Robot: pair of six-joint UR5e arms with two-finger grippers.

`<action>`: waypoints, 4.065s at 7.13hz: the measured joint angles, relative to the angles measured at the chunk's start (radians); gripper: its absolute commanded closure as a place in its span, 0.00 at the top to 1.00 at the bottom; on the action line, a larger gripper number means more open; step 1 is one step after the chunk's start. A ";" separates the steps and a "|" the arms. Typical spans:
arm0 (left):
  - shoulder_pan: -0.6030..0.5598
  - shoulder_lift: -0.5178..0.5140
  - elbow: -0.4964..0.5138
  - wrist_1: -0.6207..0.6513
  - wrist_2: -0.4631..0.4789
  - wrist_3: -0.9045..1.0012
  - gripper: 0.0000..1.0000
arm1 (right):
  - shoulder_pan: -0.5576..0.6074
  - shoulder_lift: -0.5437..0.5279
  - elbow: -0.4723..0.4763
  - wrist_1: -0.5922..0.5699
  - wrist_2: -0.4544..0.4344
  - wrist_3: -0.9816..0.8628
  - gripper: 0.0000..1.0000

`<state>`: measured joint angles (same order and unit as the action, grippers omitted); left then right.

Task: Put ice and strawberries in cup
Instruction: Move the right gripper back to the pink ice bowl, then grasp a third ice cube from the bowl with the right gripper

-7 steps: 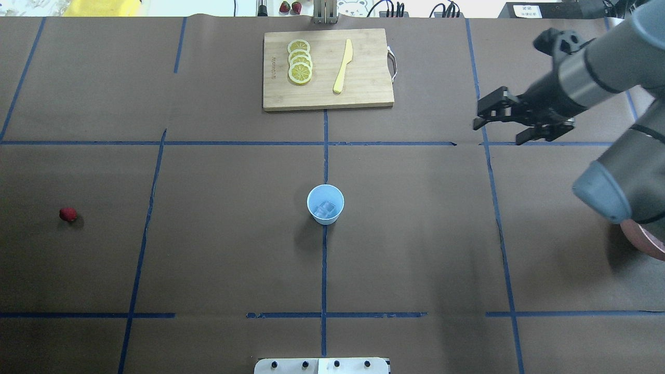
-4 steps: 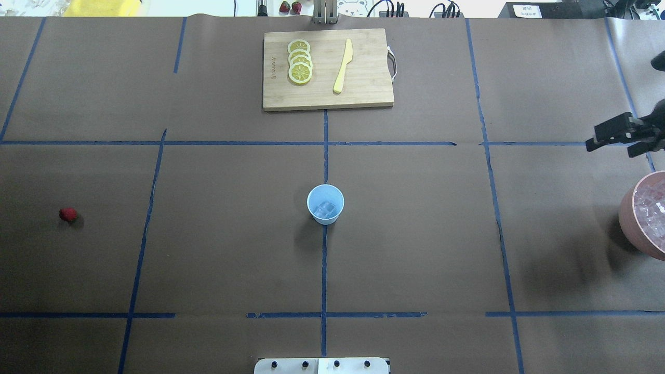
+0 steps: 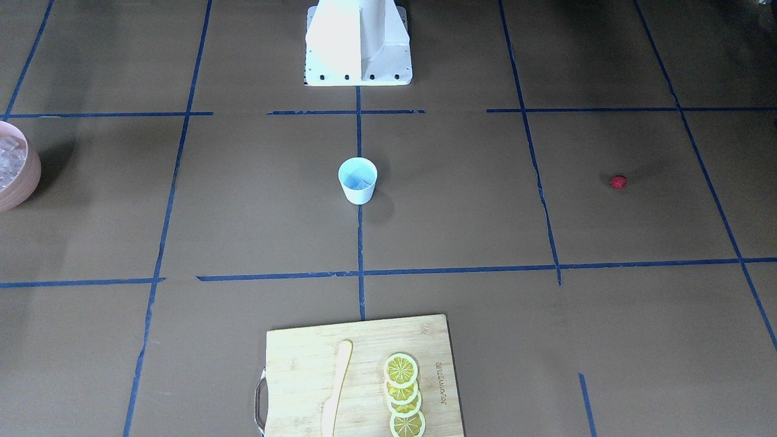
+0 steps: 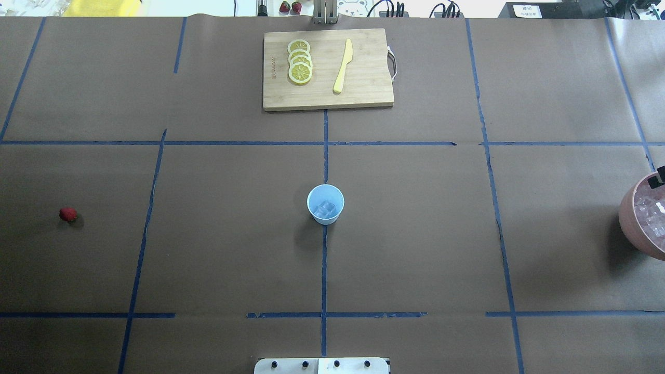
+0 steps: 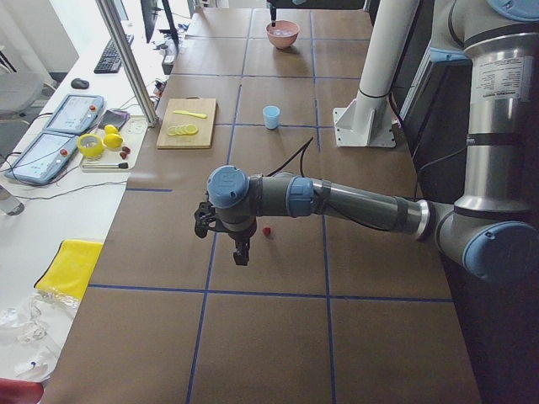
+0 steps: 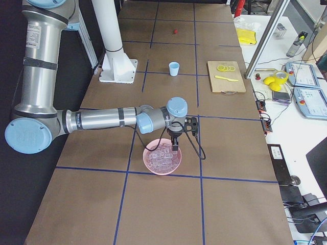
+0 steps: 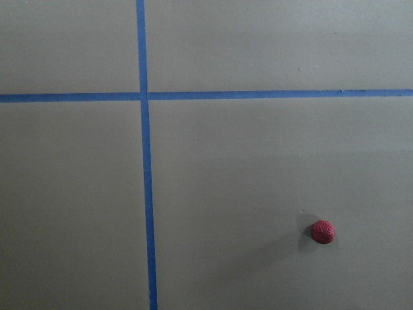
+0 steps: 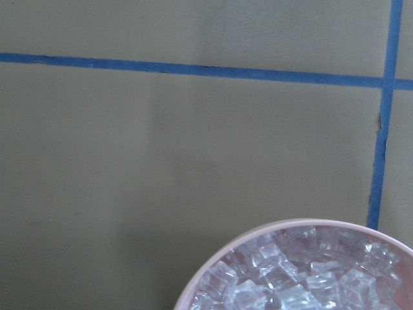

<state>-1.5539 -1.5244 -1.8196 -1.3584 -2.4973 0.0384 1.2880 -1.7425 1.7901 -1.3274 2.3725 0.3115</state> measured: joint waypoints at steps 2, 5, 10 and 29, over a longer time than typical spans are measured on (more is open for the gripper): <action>0.000 0.000 0.001 -0.001 0.000 0.000 1.00 | 0.002 -0.008 -0.041 0.010 -0.001 -0.037 0.97; 0.000 0.000 0.000 -0.001 0.000 0.000 1.00 | 0.001 -0.006 -0.076 0.011 -0.001 -0.044 0.93; 0.000 0.000 -0.001 -0.001 0.000 -0.001 1.00 | -0.026 0.020 -0.123 0.012 -0.004 -0.044 0.89; 0.000 0.003 -0.010 0.002 -0.054 -0.002 1.00 | 0.049 -0.070 0.119 0.004 0.033 -0.005 0.00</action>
<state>-1.5544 -1.5217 -1.8300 -1.3560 -2.5514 0.0368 1.3365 -1.8125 1.9093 -1.3233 2.4050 0.3069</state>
